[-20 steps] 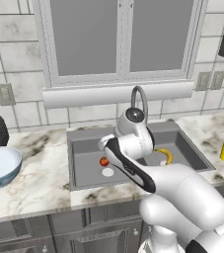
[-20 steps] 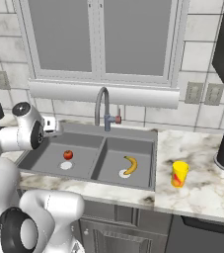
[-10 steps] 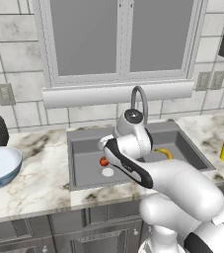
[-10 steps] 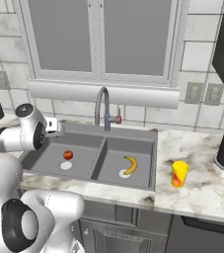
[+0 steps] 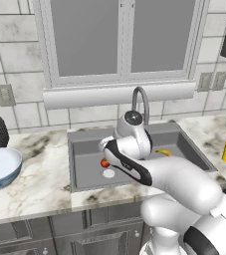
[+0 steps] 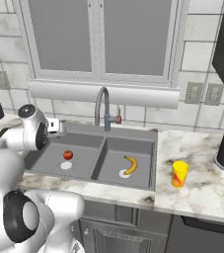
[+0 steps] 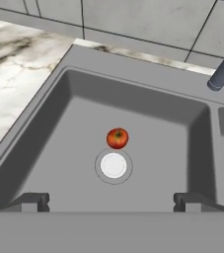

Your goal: Remove the banana and apple from the sink. Then move the bowl and cup from the counter to the sink for washing.

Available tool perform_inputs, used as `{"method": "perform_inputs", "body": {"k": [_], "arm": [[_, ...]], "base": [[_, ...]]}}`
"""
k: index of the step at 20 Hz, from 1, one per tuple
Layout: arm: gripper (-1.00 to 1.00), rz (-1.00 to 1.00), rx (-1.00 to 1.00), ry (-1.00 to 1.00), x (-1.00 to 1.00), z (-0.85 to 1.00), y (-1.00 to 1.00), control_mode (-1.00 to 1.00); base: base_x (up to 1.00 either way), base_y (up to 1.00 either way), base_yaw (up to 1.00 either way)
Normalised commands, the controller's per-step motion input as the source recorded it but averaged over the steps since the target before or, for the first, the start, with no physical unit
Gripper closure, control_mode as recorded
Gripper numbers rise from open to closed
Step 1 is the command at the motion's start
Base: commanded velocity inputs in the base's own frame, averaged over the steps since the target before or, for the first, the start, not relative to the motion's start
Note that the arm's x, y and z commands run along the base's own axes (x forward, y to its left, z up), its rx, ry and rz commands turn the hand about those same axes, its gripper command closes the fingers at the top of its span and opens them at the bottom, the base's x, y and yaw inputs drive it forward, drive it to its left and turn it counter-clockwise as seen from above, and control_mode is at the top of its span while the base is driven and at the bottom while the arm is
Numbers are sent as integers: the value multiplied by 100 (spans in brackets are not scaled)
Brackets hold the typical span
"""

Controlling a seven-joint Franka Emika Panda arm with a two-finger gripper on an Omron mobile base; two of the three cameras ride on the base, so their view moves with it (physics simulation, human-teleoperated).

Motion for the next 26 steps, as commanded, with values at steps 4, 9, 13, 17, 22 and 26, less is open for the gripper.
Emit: {"method": "perform_inputs", "body": {"k": [4, 9, 13, 17, 22, 26], "arm": [[-100, 0, 0, 0, 9, -9, -2, -100], [-100, 0, 0, 0, 10, -8, -1, -100], [-100, 0, 0, 0, 9, -8, -1, -100], [-100, 0, 0, 0, 7, -8, -1, -100], [-100, 0, 0, 0, 7, -9, -2, -100], [-100, 0, 0, 0, 5, -10, -2, -100]], "base": [[0, 0, 0], [0, 0, 0], [0, 0, 0], [0, 0, 0], [0, 0, 0], [0, 0, 0]]}}
